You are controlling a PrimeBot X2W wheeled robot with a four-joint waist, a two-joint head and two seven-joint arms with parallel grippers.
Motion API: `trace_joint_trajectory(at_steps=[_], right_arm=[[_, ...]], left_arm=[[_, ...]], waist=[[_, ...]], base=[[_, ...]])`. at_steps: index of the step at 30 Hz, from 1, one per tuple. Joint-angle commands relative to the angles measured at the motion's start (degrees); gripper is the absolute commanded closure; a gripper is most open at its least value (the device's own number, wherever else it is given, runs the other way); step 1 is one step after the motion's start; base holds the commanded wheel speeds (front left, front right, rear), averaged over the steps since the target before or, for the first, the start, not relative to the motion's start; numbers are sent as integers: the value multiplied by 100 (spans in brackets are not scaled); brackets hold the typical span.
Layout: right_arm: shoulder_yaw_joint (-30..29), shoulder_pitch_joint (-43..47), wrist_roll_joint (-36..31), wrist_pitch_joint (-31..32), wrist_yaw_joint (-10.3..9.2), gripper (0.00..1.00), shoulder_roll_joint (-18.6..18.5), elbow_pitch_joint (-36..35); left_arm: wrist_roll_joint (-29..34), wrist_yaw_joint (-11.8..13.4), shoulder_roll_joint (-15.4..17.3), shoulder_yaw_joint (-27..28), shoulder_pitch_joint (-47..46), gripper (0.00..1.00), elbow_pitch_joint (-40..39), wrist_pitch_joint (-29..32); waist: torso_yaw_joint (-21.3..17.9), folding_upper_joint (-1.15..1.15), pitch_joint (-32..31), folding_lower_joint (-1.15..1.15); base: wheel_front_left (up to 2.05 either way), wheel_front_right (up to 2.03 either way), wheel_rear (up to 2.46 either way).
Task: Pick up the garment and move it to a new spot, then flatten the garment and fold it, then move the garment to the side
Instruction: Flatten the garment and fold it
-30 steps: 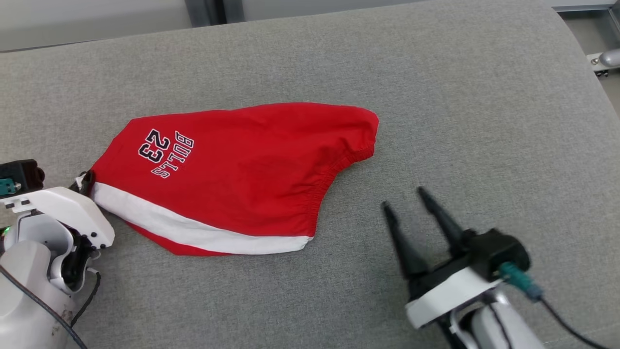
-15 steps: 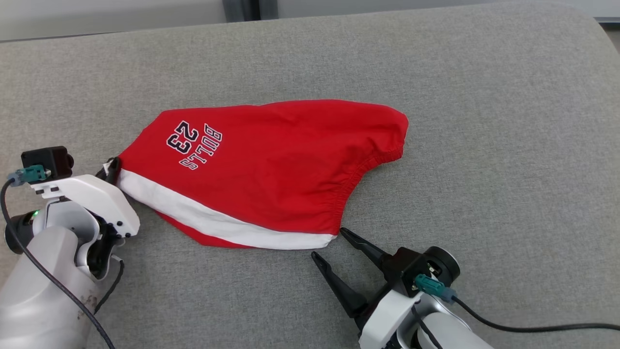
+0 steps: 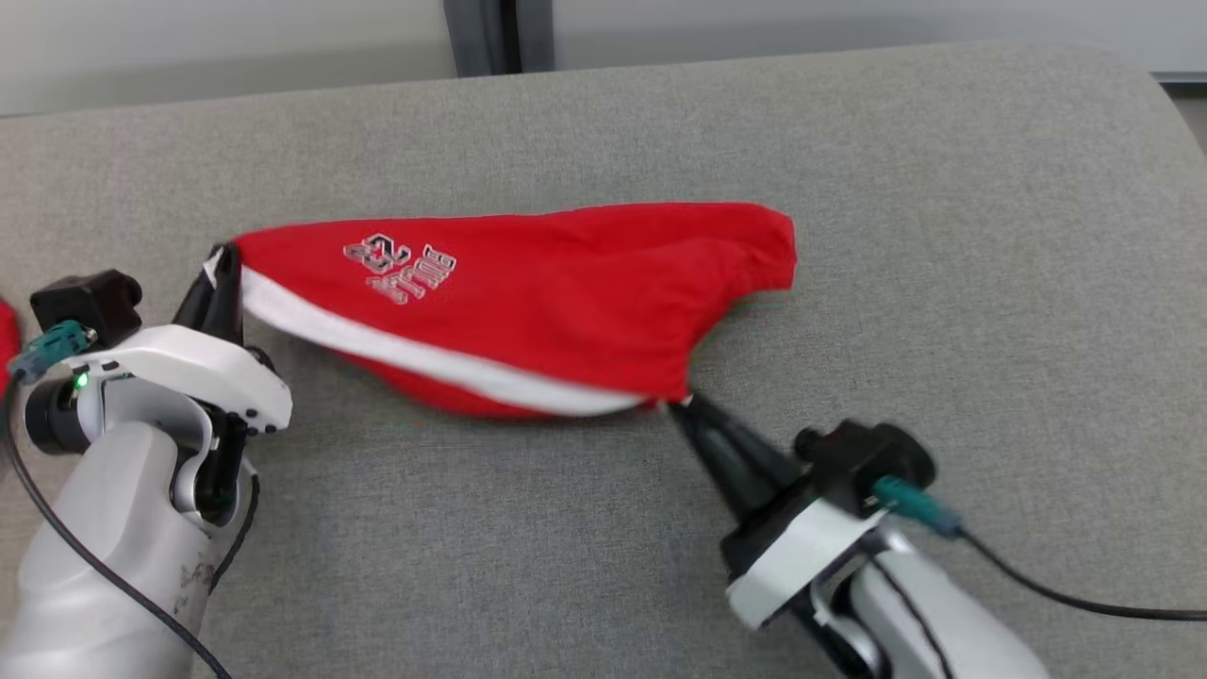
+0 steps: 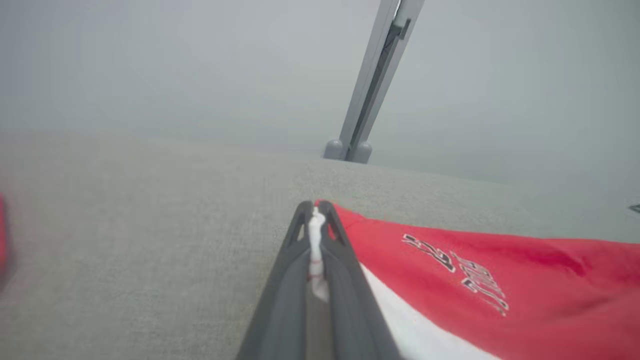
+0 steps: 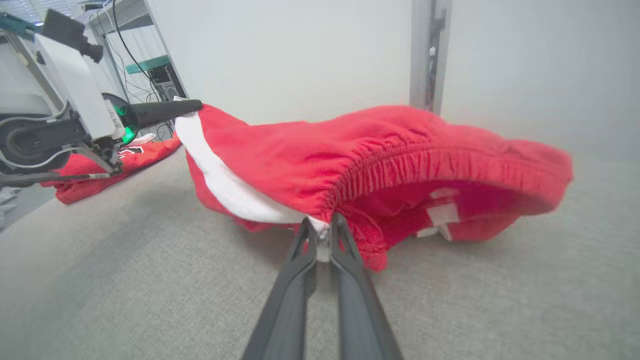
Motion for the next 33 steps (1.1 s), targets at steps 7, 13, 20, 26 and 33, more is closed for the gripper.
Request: trace_joint_trajectory(at_steps=[7,13,20,26,33], right_arm=[[-1123,296,-233,-43,11,100,-204,-1317],[-1660,413,-403,-20,11,100,-274,-2073],[-1978,380,-476,289,11,100,-420,-2758],[-2221,481,-435,552,11,100,-394,-3342],[-2346,536,-299,774,11,100,-341,-3674]], left_arm=[[292,515,178,42,329,100,-1551,-284],[579,1128,412,110,760,100,-3463,-194],[963,1700,657,154,1119,100,-5512,13],[1233,1972,809,154,1108,100,-6703,241],[1419,2126,853,32,974,100,-7300,516]], waist=[[34,0,-314,0],[13,0,-547,0],[0,0,-788,0],[36,0,-869,0],[50,0,-869,0]], base=[[0,0,0],[0,0,0],[0,0,0],[0,0,0],[0,0,0]])
